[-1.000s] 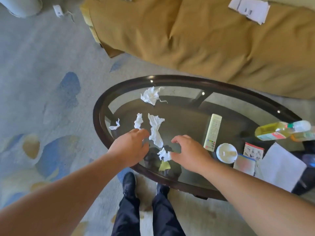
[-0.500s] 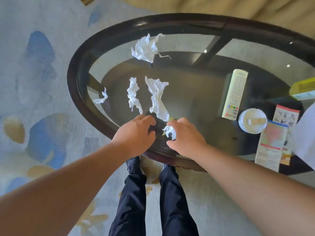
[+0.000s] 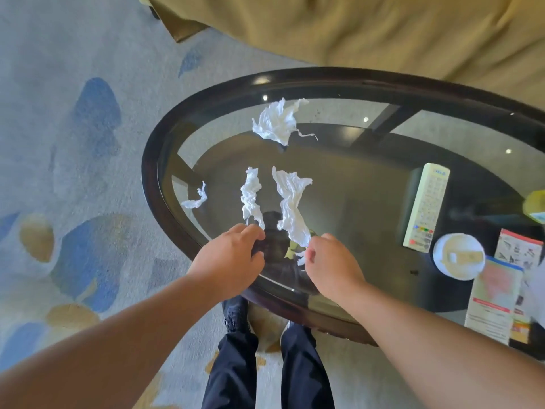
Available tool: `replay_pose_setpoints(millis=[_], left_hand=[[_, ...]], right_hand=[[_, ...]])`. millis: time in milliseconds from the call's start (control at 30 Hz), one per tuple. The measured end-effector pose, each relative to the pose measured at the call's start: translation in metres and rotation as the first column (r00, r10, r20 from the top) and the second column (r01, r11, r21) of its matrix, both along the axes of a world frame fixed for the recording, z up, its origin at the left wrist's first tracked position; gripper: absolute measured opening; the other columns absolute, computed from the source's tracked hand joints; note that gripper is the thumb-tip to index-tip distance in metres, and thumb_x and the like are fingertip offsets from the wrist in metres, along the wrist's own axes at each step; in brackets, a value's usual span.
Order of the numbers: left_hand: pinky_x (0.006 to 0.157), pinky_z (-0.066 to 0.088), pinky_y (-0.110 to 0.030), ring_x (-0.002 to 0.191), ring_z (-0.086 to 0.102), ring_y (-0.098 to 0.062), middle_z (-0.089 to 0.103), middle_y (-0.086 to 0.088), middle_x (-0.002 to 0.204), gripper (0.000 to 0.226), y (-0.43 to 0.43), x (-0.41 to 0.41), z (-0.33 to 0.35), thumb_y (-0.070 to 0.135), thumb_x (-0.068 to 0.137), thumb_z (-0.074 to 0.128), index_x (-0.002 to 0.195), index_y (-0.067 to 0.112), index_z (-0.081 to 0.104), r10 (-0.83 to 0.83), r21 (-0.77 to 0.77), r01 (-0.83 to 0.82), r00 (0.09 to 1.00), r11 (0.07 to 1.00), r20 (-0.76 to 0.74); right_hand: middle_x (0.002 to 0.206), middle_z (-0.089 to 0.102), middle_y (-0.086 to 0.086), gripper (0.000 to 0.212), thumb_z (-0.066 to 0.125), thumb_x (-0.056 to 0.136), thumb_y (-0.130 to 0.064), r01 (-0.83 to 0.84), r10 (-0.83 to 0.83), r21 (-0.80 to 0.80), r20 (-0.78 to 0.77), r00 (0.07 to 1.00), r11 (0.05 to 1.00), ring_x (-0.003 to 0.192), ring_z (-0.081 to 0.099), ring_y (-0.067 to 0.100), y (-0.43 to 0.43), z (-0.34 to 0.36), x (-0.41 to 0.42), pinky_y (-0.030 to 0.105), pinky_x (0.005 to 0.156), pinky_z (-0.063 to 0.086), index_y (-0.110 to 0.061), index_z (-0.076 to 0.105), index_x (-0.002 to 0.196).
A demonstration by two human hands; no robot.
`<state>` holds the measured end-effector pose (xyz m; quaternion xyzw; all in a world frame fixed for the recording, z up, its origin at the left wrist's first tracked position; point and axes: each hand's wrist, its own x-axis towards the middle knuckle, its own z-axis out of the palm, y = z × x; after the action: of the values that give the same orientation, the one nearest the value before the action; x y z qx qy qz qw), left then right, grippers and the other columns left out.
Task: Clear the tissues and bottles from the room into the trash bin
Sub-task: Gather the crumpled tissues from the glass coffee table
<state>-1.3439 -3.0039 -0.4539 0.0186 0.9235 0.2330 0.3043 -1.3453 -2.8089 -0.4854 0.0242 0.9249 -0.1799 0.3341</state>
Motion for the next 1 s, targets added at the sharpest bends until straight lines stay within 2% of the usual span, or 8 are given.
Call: replay_pose_setpoints(millis=[100, 200, 367, 500, 633, 767, 867, 1000], left_hand=[[0.079, 0.055, -0.035, 0.094, 0.06, -0.014, 0.055, 0.007, 0.123, 0.033, -0.007, -0.004, 0.007, 0.03, 0.094, 0.047, 0.126, 0.026, 0.05, 0.024, 0.01, -0.024, 1.0, 1.0, -0.015], [0.078, 0.055, -0.034, 0.093, 0.06, -0.013, 0.055, 0.007, 0.122, 0.032, -0.014, -0.008, 0.012, 0.03, 0.094, 0.047, 0.126, 0.027, 0.05, 0.042, 0.019, -0.041, 0.999, 0.999, -0.035], [0.076, 0.056, -0.035, 0.092, 0.061, -0.014, 0.056, 0.007, 0.12, 0.033, -0.03, -0.018, 0.009, 0.032, 0.094, 0.049, 0.127, 0.028, 0.048, 0.081, 0.019, -0.08, 0.995, 0.997, -0.06], [0.076, 0.057, -0.035, 0.092, 0.061, -0.014, 0.057, 0.007, 0.119, 0.033, -0.043, -0.023, -0.001, 0.032, 0.093, 0.049, 0.126, 0.028, 0.047, 0.116, 0.009, -0.116, 0.992, 0.993, -0.056], [0.076, 0.056, -0.035, 0.09, 0.06, -0.014, 0.056, 0.008, 0.117, 0.033, -0.051, -0.024, -0.012, 0.031, 0.093, 0.047, 0.126, 0.029, 0.048, 0.126, -0.004, -0.126, 0.991, 0.992, -0.038], [0.074, 0.056, -0.033, 0.088, 0.06, -0.012, 0.056, 0.008, 0.117, 0.033, -0.053, -0.024, -0.023, 0.031, 0.093, 0.047, 0.127, 0.028, 0.048, 0.114, -0.004, -0.114, 0.993, 0.993, -0.018], [0.074, 0.056, -0.034, 0.088, 0.06, -0.012, 0.056, 0.008, 0.117, 0.034, -0.053, -0.025, -0.029, 0.031, 0.094, 0.047, 0.127, 0.028, 0.047, 0.111, 0.008, -0.111, 0.994, 0.994, -0.002], [0.075, 0.055, -0.034, 0.09, 0.059, -0.013, 0.056, 0.008, 0.117, 0.034, -0.054, -0.028, -0.032, 0.031, 0.094, 0.047, 0.127, 0.028, 0.047, 0.113, 0.004, -0.113, 0.994, 0.994, 0.0]], right_hand=[[0.091, 0.053, -0.005, 0.014, 0.052, 0.087, -0.015, 0.08, -0.086, -0.099, -0.059, 0.995, 0.992, 0.076, 0.054, 0.017, -0.009, 0.013, -0.016, 0.028, 0.063, 0.038, -0.024, 0.054, 0.076], [0.089, 0.051, -0.008, 0.014, 0.054, 0.084, -0.015, 0.093, -0.105, -0.138, -0.081, 0.991, 0.986, 0.077, 0.055, 0.016, -0.022, 0.023, -0.035, 0.029, 0.062, 0.039, -0.026, 0.052, 0.074], [0.097, 0.05, -0.007, 0.01, 0.052, 0.082, -0.012, 0.107, -0.125, -0.168, -0.101, 0.987, 0.98, 0.083, 0.054, 0.018, -0.038, 0.017, -0.06, 0.029, 0.064, 0.04, -0.019, 0.057, 0.086], [0.109, 0.05, -0.005, 0.015, 0.056, 0.084, -0.014, 0.059, -0.068, -0.111, -0.082, 0.994, 0.992, 0.097, 0.051, 0.02, -0.041, -0.002, -0.064, 0.028, 0.068, 0.037, -0.02, 0.057, 0.097], [0.126, 0.045, -0.005, 0.038, 0.065, 0.081, -0.017, -0.014, 0.011, -0.017, -0.171, 0.985, 1.0, 0.11, 0.038, 0.025, -0.042, -0.015, -0.064, 0.031, 0.077, 0.039, -0.024, 0.052, 0.116], [0.149, 0.022, -0.01, 0.07, 0.066, 0.079, -0.015, -0.089, 0.094, 0.047, -0.128, 0.987, 0.995, 0.114, 0.034, 0.028, -0.043, -0.025, -0.065, 0.035, 0.079, 0.047, -0.035, 0.035, 0.139], [0.144, 0.028, -0.008, 0.06, 0.056, 0.083, -0.004, -0.108, 0.115, 0.077, -0.09, 0.989, 0.991, 0.113, 0.036, 0.028, -0.044, -0.035, -0.064, 0.037, 0.075, 0.048, -0.029, 0.043, 0.135], [0.118, 0.048, 0.005, 0.034, 0.043, 0.082, 0.005, -0.03, 0.035, 0.053, -0.101, 0.994, 0.998, 0.1, 0.047, 0.03, -0.045, -0.035, -0.071, 0.036, 0.07, 0.043, -0.012, 0.056, 0.11]])
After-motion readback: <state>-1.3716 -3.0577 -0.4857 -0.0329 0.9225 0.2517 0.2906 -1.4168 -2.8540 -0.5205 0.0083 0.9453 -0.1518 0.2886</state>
